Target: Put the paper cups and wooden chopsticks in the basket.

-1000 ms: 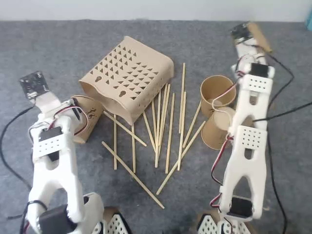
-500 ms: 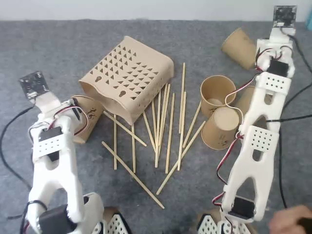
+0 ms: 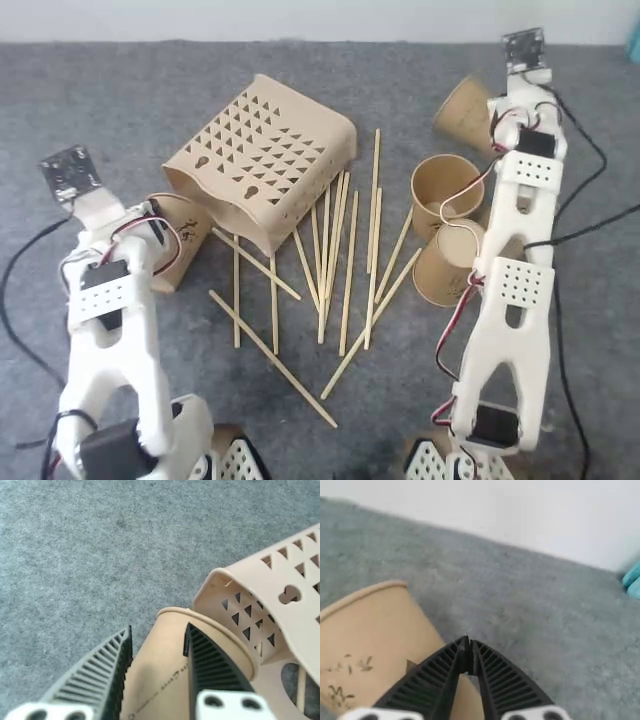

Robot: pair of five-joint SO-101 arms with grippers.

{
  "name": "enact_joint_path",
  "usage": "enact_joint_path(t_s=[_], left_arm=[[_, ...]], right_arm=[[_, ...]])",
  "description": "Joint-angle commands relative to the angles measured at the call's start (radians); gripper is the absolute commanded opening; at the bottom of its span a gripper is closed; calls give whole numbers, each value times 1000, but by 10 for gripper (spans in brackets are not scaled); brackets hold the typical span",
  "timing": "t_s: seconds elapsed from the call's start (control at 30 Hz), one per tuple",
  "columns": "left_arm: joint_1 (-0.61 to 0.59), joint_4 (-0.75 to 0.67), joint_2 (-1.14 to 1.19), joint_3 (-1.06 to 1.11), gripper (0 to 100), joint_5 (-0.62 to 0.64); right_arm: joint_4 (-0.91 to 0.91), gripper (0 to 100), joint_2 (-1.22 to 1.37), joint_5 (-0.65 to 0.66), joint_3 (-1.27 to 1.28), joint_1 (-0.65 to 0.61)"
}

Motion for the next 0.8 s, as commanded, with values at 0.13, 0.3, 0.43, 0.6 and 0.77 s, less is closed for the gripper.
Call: enact_joint_path(t_s=[0.13, 0.3, 0.43, 0.6, 0.77], left_arm=[[17, -14, 9, -15, 163, -2], [17, -14, 9, -15, 163, -2], [17, -14, 9, -15, 163, -2], [17, -14, 9, -15, 163, -2], [17, -14, 9, -15, 163, -2]], right_arm=[[499, 8, -114, 71, -146, -42], [763, 8, -236, 169, -146, -70], [739, 8, -334, 41, -146, -67], [539, 8, -335, -77, -138, -101], [352, 9, -259, -86, -143, -174]])
